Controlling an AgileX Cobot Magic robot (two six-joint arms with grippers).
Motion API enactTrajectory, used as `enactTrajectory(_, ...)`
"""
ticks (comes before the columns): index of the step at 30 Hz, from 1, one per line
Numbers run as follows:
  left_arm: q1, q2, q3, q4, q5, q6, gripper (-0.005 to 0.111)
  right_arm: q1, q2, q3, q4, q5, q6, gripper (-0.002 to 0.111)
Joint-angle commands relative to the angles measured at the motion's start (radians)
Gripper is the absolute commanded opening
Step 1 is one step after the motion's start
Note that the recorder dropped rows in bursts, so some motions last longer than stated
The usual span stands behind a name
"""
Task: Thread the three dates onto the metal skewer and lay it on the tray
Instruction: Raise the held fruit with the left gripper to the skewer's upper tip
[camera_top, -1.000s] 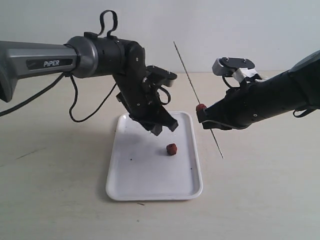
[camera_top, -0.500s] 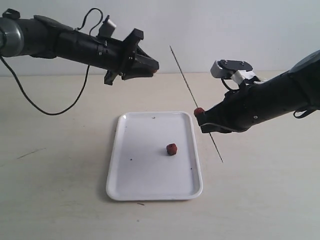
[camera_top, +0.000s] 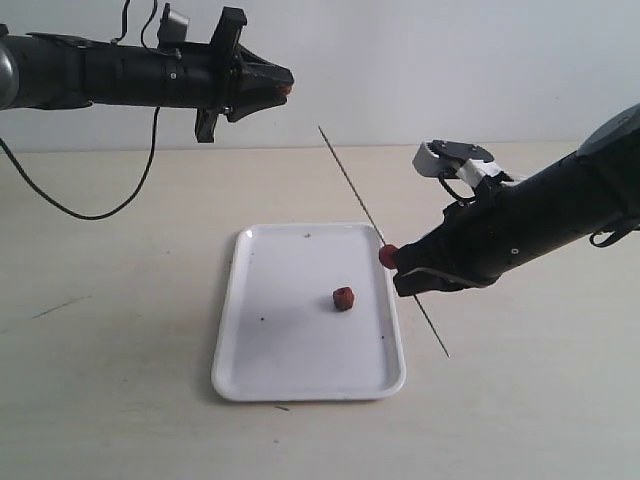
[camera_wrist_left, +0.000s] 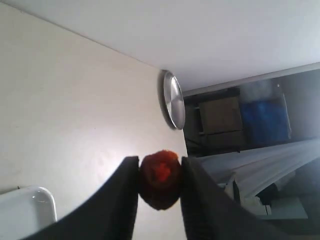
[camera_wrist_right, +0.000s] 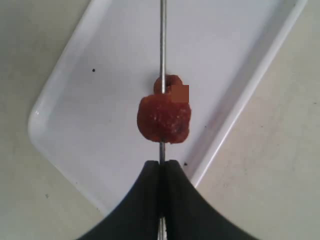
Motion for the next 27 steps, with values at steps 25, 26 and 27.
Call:
enactTrajectory(25, -0.042, -0.013, 0.005, 0.058, 0.012, 0.008, 0.029, -0.004, -0.006, 0.004, 0.171, 0.049, -0.188, 0.000)
enactTrajectory(26, -0.042, -0.013, 0.005, 0.058, 0.014, 0.008, 0.029, -0.004, -0.006, 0.004, 0.171, 0.047, -0.188, 0.000)
enactTrajectory(27, -0.042, -0.013, 0.005, 0.058, 0.014, 0.008, 0.029, -0.004, -0.006, 0.004, 0.171, 0.042, -0.188, 0.000)
